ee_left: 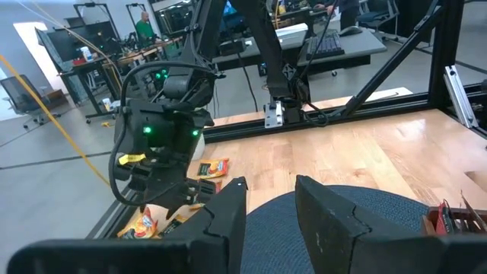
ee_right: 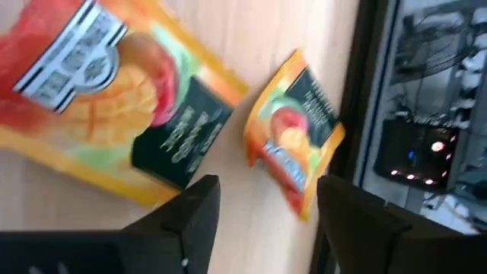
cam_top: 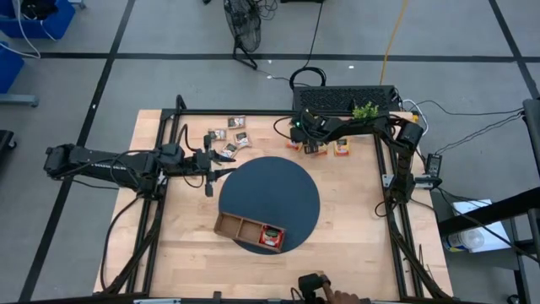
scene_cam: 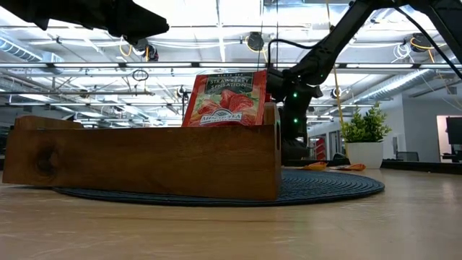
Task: Pick & Place Tea
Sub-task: Put the yellow tea bag into the middle section of the wooden organizer
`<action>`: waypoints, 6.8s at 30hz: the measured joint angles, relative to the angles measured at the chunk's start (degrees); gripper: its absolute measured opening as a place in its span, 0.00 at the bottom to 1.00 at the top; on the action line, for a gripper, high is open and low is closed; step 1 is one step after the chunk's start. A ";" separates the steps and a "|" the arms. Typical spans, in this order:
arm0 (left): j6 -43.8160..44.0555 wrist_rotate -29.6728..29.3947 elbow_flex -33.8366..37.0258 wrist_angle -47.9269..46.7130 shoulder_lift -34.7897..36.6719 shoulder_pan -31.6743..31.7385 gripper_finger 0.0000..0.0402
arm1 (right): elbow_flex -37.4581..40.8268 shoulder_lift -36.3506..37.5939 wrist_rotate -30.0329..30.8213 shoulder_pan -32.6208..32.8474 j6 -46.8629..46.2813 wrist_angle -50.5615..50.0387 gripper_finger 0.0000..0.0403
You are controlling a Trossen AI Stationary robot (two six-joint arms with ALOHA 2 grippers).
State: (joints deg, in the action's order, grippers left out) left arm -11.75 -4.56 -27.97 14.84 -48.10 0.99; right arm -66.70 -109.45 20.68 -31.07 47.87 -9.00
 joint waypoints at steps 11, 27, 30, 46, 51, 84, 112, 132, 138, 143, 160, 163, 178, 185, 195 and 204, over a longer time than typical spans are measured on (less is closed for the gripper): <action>0.00 0.00 -0.02 0.02 0.00 0.00 0.30 | -0.18 -2.37 -4.44 -4.10 1.37 1.90 0.39; 0.00 0.00 -0.02 0.02 0.00 0.00 0.30 | 0.15 -3.43 4.59 -1.32 1.30 3.30 0.02; 0.00 0.00 -0.02 0.01 0.00 0.00 0.30 | 0.15 -1.41 11.08 1.47 0.54 3.22 0.01; 0.40 0.04 -0.02 0.36 0.02 0.00 0.30 | 10.19 7.11 21.48 32.95 -11.34 33.00 0.00; 2.61 -0.04 -0.13 4.33 0.06 -0.09 0.30 | 16.29 0.85 24.19 39.77 -1.84 66.10 0.00; 55.92 22.51 -13.09 -22.50 -15.41 14.12 0.60 | 3.54 -12.65 18.52 38.54 8.93 65.69 0.00; 55.51 21.95 -12.94 -23.04 -23.52 12.70 0.63 | 3.56 -12.63 18.28 38.54 9.78 66.10 0.00; 53.86 23.98 -12.96 -24.55 -21.73 13.94 0.27 | 3.58 -12.61 18.25 38.64 8.72 65.72 0.00; 49.36 24.02 -12.96 -24.54 -21.25 14.19 0.03 | 3.58 -12.55 18.43 39.40 8.49 65.85 0.00; 39.98 24.24 -12.96 -26.47 -18.16 14.19 0.01 | 3.52 -12.41 21.81 41.16 2.57 68.57 0.04; -10.02 6.40 -12.95 -38.23 -13.25 -3.66 0.01 | 10.38 3.78 45.35 49.74 -6.74 65.81 0.06; -11.94 4.68 -13.35 -37.04 -14.13 -7.99 0.01 | 17.15 11.01 42.21 49.86 -15.04 65.66 0.04; -9.55 -2.46 -38.19 -61.12 -40.12 -19.17 0.00 | 38.37 24.59 32.97 45.27 -45.58 67.02 0.00; -9.86 -1.15 -46.63 -66.43 -46.38 -19.79 0.00 | 38.38 24.49 32.96 45.46 -43.00 67.46 0.00; -9.56 5.90 -46.18 -61.17 -48.75 -19.52 0.00 | 38.36 24.48 27.03 46.32 -44.42 66.44 0.00; -12.27 10.12 -46.24 -57.47 -50.77 -18.37 0.00 | 38.35 24.47 27.06 46.95 -44.42 66.50 0.00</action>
State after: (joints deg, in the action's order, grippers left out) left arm -24.02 5.56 -74.21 -42.63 -98.86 -17.38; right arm -28.34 -84.98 47.75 15.88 3.44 57.50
